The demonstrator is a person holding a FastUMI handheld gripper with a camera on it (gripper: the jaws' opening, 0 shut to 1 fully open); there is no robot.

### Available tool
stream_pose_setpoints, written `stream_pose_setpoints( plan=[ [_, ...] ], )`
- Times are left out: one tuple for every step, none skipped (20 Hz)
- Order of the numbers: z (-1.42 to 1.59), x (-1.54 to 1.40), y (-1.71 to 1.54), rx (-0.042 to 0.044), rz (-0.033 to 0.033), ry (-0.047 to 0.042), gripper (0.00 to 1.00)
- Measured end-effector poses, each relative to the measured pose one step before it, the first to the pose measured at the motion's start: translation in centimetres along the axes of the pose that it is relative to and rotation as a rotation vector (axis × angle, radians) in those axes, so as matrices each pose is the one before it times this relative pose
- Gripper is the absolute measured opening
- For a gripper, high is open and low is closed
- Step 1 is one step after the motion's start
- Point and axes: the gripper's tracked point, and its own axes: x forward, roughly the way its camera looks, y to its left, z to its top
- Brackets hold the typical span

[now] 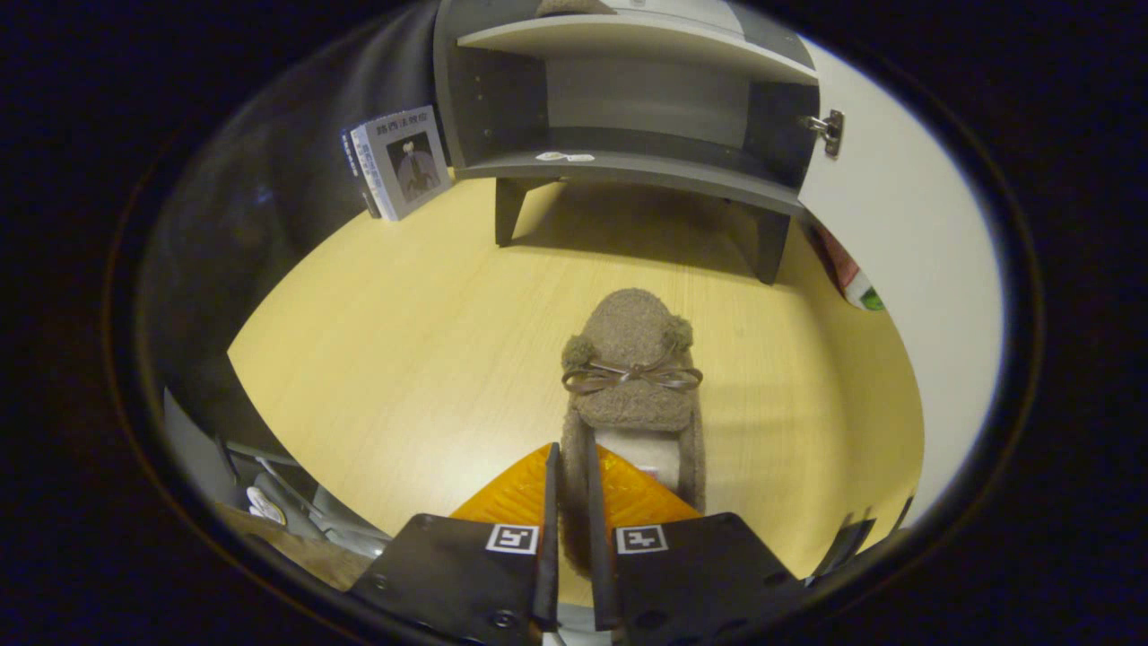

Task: Open the shoe cabinet door, grab the shoes and put them into the shoe cabinet, then close the shoe cabinet door.

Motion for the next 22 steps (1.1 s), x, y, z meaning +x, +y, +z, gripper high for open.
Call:
stream_pose_setpoints(
  plan=[
    [-0.127, 0.431, -0.054, -0.00739, -0.00345, 0.00736, 0.21],
    [-0.02, 0.354, -0.022, -0.00305, 0.0011, 0.00234, 0.21],
    [0.062, 0.271, 0.087, 0.00234, 0.00405, 0.00012, 0.21],
    [-0.007, 0.341, 0.064, 0.00058, 0.0016, 0.00223, 0.21],
    [-0.099, 0.123, -0.009, -0.00225, -0.00013, 0.00581, 0.2],
    [-0.154, 0.131, 0.015, -0.00236, -0.00133, 0.0052, 0.19],
    [0.041, -0.43, -0.091, -0.00271, -0.00464, 0.00645, 0.2],
    [-0.132, 0.25, 0.142, 0.00825, -0.0075, -0.00041, 0.15],
    [-0.224, 0.538, 0.198, 0.00423, 0.00079, 0.00442, 0.1],
    [0.388, -0.617, -0.089, 0.01173, -0.0118, 0.00088, 0.1],
    [-0.068, -0.008, -0.03, -0.00104, -0.00409, 0.00279, 0.07],
    [0.065, 0.096, -0.018, -0.00551, -0.00215, 0.00145, 0.04],
    [0.174, -0.127, -0.149, -0.00007, -0.0022, -0.00474, 0.03],
    [0.305, -0.297, 0.009, 0.01235, -0.00098, -0.00774, 0.03],
    [0.495, -0.356, -0.133, 0.01831, 0.00025, -0.00994, 0.03],
    [0.452, -0.575, -0.404, 0.01895, 0.00055, -0.01307, 0.03],
    [0.525, -0.448, -0.422, 0.01549, -0.00045, -0.01194, 0.03],
    [0.39, -0.486, -0.242, 0.01277, -0.00014, -0.0093, 0.03],
    [0.487, -0.437, -0.141, 0.01084, 0.00133, -0.01052, 0.03],
    [0.385, -0.331, -0.044, 0.01173, 0.00568, -0.0067, 0.03],
    [0.422, -0.439, 0.144, 0.01376, 0.01027, -0.00757, 0.03],
    [0.381, -0.514, 0.04, 0.0094, 0.00463, -0.01032, 0.03]
  ],
)
